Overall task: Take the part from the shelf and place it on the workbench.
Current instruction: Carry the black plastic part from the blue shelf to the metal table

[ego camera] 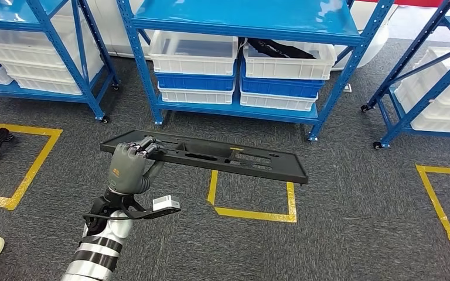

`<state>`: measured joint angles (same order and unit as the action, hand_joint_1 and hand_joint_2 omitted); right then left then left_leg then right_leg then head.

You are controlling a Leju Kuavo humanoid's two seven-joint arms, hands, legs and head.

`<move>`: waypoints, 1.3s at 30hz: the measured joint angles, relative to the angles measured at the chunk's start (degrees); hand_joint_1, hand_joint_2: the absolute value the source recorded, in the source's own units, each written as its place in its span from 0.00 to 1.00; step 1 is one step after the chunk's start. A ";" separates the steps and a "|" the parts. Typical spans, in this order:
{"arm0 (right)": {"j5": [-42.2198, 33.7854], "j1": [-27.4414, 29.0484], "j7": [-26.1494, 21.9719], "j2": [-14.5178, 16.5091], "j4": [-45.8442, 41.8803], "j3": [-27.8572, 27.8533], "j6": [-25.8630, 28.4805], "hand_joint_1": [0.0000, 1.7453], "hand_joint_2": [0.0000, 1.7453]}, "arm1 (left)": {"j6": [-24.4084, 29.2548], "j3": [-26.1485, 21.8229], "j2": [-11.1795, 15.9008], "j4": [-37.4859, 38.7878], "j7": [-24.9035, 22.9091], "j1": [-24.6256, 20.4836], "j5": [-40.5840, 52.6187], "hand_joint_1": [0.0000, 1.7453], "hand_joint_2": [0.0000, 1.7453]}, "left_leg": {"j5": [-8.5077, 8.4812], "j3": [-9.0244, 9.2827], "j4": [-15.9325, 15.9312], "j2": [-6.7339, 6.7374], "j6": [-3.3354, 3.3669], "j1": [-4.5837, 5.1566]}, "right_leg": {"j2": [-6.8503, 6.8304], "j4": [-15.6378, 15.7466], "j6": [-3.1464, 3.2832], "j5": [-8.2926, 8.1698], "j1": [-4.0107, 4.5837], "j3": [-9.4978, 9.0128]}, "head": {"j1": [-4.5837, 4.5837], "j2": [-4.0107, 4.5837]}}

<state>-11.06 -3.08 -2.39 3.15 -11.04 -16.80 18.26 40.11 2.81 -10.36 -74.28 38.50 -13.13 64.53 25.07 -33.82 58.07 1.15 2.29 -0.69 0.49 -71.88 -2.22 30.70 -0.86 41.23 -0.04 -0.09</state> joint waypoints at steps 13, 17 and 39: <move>0.36 -0.22 -0.81 -0.50 -0.02 -0.02 -0.33 0.00 0.00 | 0.00 -0.39 0.07 -0.78 1.16 0.34 0.73 1.00 1.00 | 2.86 -3.40 5.63 0.66 -3.18 -0.04 | -1.33 14.96 1.91 -5.27 -0.51 -9.56 | -0.55 0.00; 0.39 -0.08 -1.18 -0.64 -0.02 -0.03 -0.41 0.00 0.00 | 0.00 -0.51 0.20 -0.78 1.27 0.89 0.62 1.00 1.00 | 7.36 -6.76 15.69 -1.34 -3.27 -0.07 | 1.37 14.79 2.52 -6.12 0.03 -8.52 | -0.66 0.00; 0.30 -0.02 -2.92 -1.32 -0.02 -1.10 -0.91 0.00 0.00 | 0.00 -0.48 -0.36 -1.57 1.54 0.71 0.24 1.00 1.00 | 0.13 0.78 -0.35 5.42 -2.35 0.19 | -4.11 14.72 -0.80 -5.99 -0.01 -7.95 | -0.20 0.00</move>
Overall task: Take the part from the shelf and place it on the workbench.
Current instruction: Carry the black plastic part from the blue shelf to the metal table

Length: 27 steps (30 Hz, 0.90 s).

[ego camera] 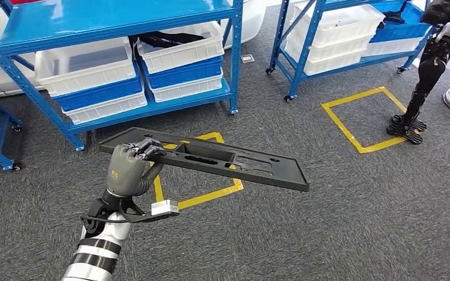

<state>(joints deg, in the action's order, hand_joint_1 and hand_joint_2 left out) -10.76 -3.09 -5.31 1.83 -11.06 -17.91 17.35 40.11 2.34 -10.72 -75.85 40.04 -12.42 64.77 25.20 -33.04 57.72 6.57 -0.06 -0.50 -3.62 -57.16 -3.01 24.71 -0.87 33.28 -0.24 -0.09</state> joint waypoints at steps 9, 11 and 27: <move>-0.54 0.05 -1.36 -0.84 0.00 -0.93 -0.61 0.00 0.00 | 0.00 0.17 -0.24 -0.08 0.00 -0.56 0.02 1.00 1.00 | 7.62 -6.87 15.92 -6.86 -0.99 -0.70 | 6.52 0.21 2.80 -0.96 -0.40 0.41 | -0.70 0.00; -0.77 0.09 -1.61 -0.88 0.00 -1.21 -0.66 0.00 0.00 | 0.00 0.17 -0.26 -0.08 0.00 -0.68 -0.01 1.00 1.00 | 3.56 -3.50 9.07 -8.26 -0.72 -0.88 | 8.15 -0.03 2.76 -0.97 -0.42 0.41 | -0.72 0.00; -0.60 0.17 -3.36 -1.42 -0.01 -3.18 -1.09 0.00 0.00 | -0.02 -0.09 -0.88 0.84 -0.02 -1.40 -1.83 1.00 1.00 | 0.70 0.07 0.22 -2.67 1.30 -0.32 | 1.01 -4.88 -0.79 0.56 -0.37 4.00 | 0.13 0.00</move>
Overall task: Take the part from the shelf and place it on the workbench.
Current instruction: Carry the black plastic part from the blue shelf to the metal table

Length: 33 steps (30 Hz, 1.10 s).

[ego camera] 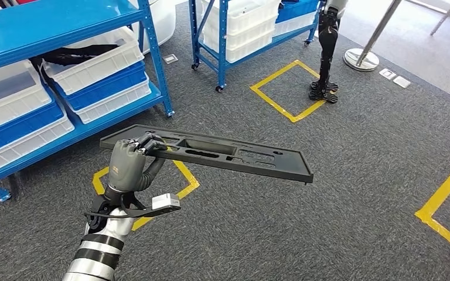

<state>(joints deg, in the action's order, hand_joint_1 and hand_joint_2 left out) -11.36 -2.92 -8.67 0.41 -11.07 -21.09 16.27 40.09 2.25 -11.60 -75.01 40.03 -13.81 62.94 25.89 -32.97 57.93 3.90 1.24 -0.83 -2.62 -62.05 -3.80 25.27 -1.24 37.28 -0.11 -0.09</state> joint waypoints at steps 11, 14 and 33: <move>0.32 -0.08 0.19 0.29 -0.03 -0.63 -0.11 0.00 0.00 | 0.01 -0.84 0.40 0.43 0.00 -0.15 -0.87 1.00 1.00 | 8.85 -6.87 16.00 -4.08 -2.34 0.00 | 3.96 5.16 3.46 -1.94 -0.10 -2.56 | -0.83 0.00; 0.25 -0.03 -0.06 0.44 -0.03 -1.03 -0.69 0.00 0.00 | 0.00 -0.92 0.54 0.78 -0.01 -0.20 -1.61 1.00 1.00 | 4.34 -5.09 11.23 -4.87 -2.27 -0.27 | 6.46 4.92 3.41 -1.91 -0.14 -2.71 | -0.83 0.00; 1.17 -1.01 -0.94 0.60 -0.15 -2.21 -1.71 0.00 0.00 | -0.01 -1.27 0.20 2.99 -0.01 -3.13 -2.82 1.00 1.00 | 0.63 0.17 0.33 1.39 -1.23 0.48 | -2.09 4.31 0.64 -1.72 0.43 -1.35 | -0.12 0.00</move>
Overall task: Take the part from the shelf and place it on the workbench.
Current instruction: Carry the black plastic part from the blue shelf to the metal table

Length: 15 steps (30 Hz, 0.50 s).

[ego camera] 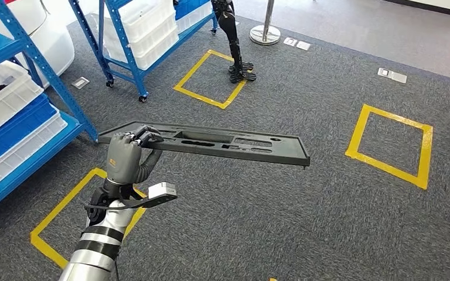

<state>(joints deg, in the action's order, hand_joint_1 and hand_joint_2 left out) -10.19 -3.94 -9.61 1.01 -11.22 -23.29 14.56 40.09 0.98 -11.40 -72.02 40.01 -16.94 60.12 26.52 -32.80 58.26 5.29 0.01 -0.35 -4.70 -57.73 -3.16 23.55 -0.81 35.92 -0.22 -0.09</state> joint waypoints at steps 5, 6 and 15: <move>0.04 0.13 -0.01 -0.04 -0.02 -0.22 0.00 0.00 0.00 | 0.01 -0.32 -0.13 0.01 0.02 -0.22 0.53 1.00 1.00 | 3.12 -0.94 3.53 -2.32 -1.26 -0.43 | 3.50 0.14 2.09 -0.45 -0.62 -0.02 | -0.39 0.00; 0.04 0.13 -0.01 -0.05 -0.02 -0.23 0.00 0.00 0.00 | 0.02 -0.42 -0.10 0.03 0.03 -0.19 0.55 1.00 1.00 | 5.09 -2.55 7.04 -3.92 -1.28 -0.47 | 4.18 0.13 2.44 -0.44 -0.61 -0.03 | -0.49 0.00; 0.80 0.01 -0.13 0.01 -0.03 -0.52 -0.08 0.00 0.00 | 0.02 -1.33 -0.06 -1.07 0.01 0.18 0.57 1.00 1.00 | -0.57 -1.27 0.93 -10.15 0.14 -0.55 | 11.23 -0.18 2.44 -0.55 0.00 0.17 | -0.58 0.00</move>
<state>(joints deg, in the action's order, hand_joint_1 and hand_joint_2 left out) -9.38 -3.93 -9.74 1.02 -11.25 -23.82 14.48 40.10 -0.35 -11.46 -73.09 40.03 -16.76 60.69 25.95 -34.08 59.19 -4.85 0.15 -0.89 6.53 -57.91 -0.72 23.00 -0.81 36.09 -0.81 -0.09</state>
